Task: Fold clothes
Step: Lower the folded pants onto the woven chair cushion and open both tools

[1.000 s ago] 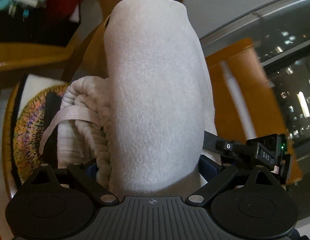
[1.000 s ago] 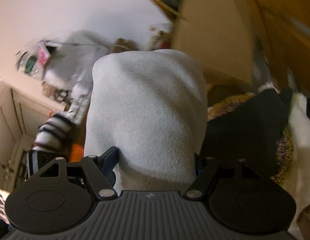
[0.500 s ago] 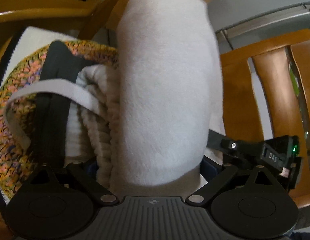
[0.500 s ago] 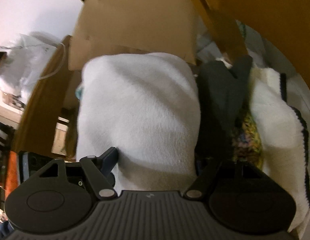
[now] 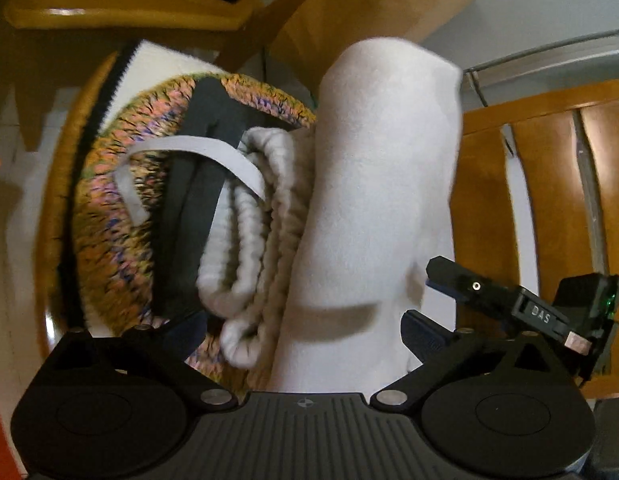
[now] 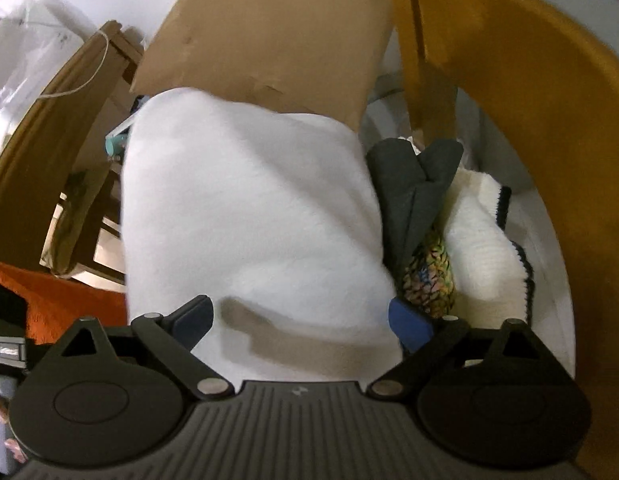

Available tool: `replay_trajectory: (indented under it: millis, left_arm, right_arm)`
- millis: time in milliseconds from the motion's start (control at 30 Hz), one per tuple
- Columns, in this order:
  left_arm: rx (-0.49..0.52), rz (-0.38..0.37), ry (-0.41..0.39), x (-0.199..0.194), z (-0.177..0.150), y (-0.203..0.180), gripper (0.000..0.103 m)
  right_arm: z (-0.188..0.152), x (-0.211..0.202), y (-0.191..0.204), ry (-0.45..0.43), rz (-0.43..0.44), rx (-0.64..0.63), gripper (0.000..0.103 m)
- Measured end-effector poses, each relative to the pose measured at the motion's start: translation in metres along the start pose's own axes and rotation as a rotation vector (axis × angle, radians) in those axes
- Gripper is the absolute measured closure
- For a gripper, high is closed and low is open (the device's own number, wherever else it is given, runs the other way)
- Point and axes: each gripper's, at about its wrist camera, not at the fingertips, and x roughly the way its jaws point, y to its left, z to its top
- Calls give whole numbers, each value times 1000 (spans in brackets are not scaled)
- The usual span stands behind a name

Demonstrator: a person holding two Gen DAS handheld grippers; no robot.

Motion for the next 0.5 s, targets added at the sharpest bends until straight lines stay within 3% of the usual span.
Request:
replay_trajectory:
  millis: [167, 500]
  left_arm:
    - [-11, 25, -27, -44, -19, -25, 0]
    - [77, 62, -85, -150, -75, -87, 0]
  right_arm:
    - [-5, -31, 35, 6, -108, -74, 6]
    - [-25, -146, 103, -51, -168, -163, 6]
